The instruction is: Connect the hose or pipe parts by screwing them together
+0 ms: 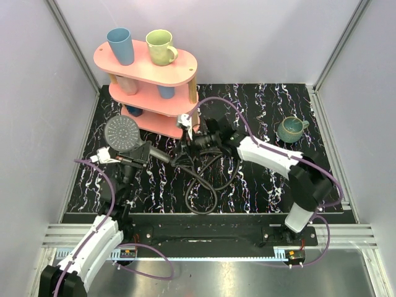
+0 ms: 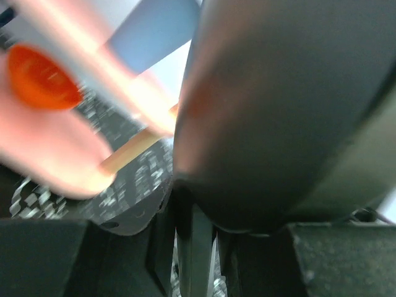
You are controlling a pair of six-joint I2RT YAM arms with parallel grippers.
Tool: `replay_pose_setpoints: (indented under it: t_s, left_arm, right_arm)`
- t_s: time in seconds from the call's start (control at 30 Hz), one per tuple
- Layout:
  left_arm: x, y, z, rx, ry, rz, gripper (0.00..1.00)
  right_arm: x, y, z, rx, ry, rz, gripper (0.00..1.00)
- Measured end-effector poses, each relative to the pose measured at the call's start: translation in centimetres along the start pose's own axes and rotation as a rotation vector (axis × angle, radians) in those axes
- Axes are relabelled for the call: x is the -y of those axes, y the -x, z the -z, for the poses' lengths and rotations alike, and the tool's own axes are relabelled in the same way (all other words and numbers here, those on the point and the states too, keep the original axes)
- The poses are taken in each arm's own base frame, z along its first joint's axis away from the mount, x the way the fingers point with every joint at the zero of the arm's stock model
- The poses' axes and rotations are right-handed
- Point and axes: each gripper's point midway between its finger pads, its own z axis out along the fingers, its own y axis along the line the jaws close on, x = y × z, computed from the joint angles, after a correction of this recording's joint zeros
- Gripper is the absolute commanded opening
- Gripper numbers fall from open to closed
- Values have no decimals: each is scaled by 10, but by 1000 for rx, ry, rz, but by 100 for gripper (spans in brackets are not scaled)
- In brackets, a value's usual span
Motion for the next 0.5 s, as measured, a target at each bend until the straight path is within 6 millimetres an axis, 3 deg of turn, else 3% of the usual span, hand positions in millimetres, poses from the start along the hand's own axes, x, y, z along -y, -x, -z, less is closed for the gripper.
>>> replay_pose_setpoints:
  t_s: [0.1,0.23,0.33,0.5]
  left_arm:
    - [-41,-18,7,-74,196,-7,0]
    - [-75,-25,19,-123,401,-22,0]
    - [-78,-19,16,-152,513,-39,0]
    - [-63,3,1,-178,675,-40,0]
  right_arm:
    - [1,-19,14,-12,-98,15,73]
    - [9,-31,27,-34,-246,40,74]
    - [13,-30,23,-59,-364,118,74]
    - [-9,-34,-3,-106,-439,238,73]
